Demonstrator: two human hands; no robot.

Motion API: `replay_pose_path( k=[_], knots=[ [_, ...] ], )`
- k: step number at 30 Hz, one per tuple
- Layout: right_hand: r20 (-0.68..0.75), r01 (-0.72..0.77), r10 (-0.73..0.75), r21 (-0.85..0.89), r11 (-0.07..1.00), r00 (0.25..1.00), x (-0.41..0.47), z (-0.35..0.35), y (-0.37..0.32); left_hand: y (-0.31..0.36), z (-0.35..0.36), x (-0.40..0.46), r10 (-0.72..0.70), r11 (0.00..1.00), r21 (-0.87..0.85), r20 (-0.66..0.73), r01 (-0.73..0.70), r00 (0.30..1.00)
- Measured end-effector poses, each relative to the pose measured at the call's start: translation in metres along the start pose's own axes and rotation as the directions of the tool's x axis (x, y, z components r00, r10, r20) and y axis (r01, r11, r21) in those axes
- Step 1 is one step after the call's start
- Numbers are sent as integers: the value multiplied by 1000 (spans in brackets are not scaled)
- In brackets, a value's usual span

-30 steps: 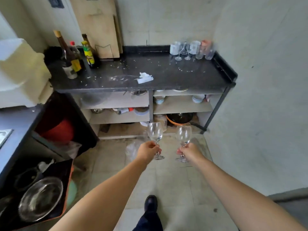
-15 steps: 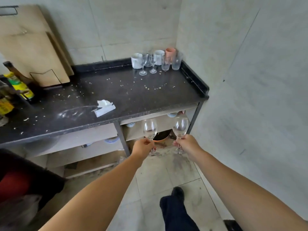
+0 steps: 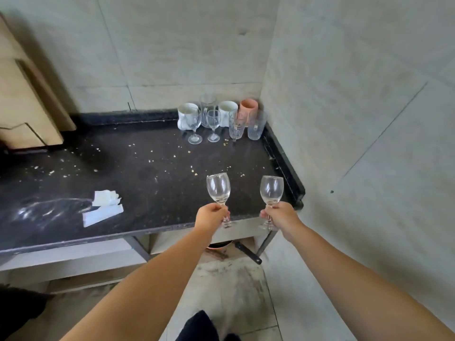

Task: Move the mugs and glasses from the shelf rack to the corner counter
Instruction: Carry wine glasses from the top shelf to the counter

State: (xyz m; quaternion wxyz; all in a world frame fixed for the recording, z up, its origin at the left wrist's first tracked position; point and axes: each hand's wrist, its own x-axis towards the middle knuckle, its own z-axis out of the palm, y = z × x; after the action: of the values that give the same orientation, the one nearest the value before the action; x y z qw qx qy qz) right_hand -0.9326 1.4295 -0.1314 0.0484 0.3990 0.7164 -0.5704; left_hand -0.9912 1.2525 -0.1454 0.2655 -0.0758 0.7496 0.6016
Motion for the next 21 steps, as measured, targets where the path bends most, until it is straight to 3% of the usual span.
replay_pose_path(
  k=[5,12,21],
  knots=[
    [37,53,-51,-45,998,998,68,-8,-38,37,22,65,-39,996,-84,-36,36,999],
    [-42,111,-119,-161,981,992,155,-11,-86,83,45,164,-7,1000,4,-17,7,1000],
    [-126,62,-65,-31,998,990,247,-5,-117,111,73,257,-22,997,70,-85,28,996]
  ],
)
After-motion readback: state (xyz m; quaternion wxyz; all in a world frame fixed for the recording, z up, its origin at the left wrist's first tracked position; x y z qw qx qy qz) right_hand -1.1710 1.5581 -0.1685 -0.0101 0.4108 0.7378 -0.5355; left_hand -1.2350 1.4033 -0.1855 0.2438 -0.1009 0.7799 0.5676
